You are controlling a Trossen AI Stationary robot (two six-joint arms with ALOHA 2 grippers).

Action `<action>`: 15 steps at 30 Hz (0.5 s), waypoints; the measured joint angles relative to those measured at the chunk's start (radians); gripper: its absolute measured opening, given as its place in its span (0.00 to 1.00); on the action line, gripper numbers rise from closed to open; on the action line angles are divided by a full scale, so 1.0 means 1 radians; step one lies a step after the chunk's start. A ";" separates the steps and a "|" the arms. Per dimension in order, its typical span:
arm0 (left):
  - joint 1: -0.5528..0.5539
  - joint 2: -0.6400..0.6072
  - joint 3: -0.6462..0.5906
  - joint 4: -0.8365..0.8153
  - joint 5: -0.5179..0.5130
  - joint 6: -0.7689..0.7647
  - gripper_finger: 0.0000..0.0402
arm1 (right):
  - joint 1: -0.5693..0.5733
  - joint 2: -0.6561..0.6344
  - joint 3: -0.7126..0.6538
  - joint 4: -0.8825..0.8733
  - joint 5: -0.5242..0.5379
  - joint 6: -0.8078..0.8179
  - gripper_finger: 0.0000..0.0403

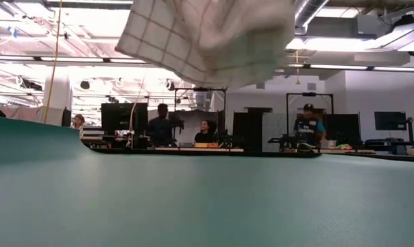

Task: Roll towel
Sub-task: Roll the white towel

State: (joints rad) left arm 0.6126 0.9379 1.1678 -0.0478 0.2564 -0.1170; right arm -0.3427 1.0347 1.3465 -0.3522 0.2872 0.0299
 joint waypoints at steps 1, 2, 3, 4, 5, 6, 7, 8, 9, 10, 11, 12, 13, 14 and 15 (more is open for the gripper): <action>0.001 -0.003 -0.001 -0.001 -0.093 -0.014 0.00 | -0.002 0.002 -0.001 -0.006 0.029 0.001 0.02; 0.003 -0.003 -0.001 0.019 -0.123 -0.021 0.00 | -0.008 0.008 -0.001 -0.007 -0.033 -0.018 0.02; 0.004 -0.002 -0.001 0.038 -0.084 -0.028 0.00 | -0.015 0.008 -0.001 -0.014 -0.129 -0.045 0.02; 0.008 0.006 -0.001 0.050 0.000 -0.050 0.00 | -0.015 0.007 0.003 -0.015 -0.284 -0.077 0.02; 0.011 0.012 0.000 0.056 0.091 -0.071 0.00 | -0.015 0.002 0.011 -0.010 -0.418 -0.106 0.02; 0.013 0.014 0.001 0.047 0.142 -0.086 0.00 | -0.013 0.003 0.017 0.004 -0.480 -0.127 0.02; 0.013 0.015 0.001 0.011 0.132 -0.091 0.00 | -0.006 0.005 0.018 0.001 -0.467 -0.127 0.02; 0.013 0.016 0.000 -0.047 0.042 -0.095 0.00 | 0.007 0.009 0.021 -0.006 -0.395 -0.101 0.02; 0.015 0.014 -0.001 -0.108 -0.104 -0.107 0.00 | 0.009 0.012 0.024 0.000 -0.251 -0.072 0.02; 0.017 0.011 -0.001 -0.166 -0.258 -0.129 0.00 | 0.010 0.014 0.025 0.004 -0.105 -0.051 0.02; 0.021 0.012 -0.001 -0.214 -0.354 -0.141 0.00 | 0.006 0.015 0.024 -0.009 0.015 -0.036 0.02; 0.023 0.016 -0.002 -0.227 -0.356 -0.146 0.00 | 0.002 0.018 0.022 -0.011 0.045 -0.035 0.02; 0.026 0.016 -0.001 -0.220 -0.278 -0.151 0.00 | -0.007 0.018 0.021 -0.015 0.019 -0.051 0.02; 0.032 0.016 -0.001 -0.209 -0.137 -0.161 0.00 | -0.009 0.017 0.021 -0.014 -0.099 -0.072 0.02; 0.035 0.019 -0.001 -0.192 0.021 -0.172 0.00 | -0.012 0.010 0.021 -0.010 -0.255 -0.095 0.02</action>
State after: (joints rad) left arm 0.6472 0.9574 1.1667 -0.2398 0.2775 -0.2886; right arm -0.3543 1.0451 1.3679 -0.3621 0.0319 -0.0651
